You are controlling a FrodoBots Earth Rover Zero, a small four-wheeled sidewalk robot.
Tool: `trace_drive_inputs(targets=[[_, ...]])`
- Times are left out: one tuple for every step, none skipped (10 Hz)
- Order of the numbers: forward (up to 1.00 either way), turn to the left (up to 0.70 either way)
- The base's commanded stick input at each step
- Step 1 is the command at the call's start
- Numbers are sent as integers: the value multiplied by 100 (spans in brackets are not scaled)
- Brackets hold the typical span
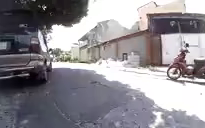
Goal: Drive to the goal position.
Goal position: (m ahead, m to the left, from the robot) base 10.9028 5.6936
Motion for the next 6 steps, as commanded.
trace_drive_inputs(targets=[[100,17],[100,36],[100,21],[100,2],[100,-1],[100,-1]])
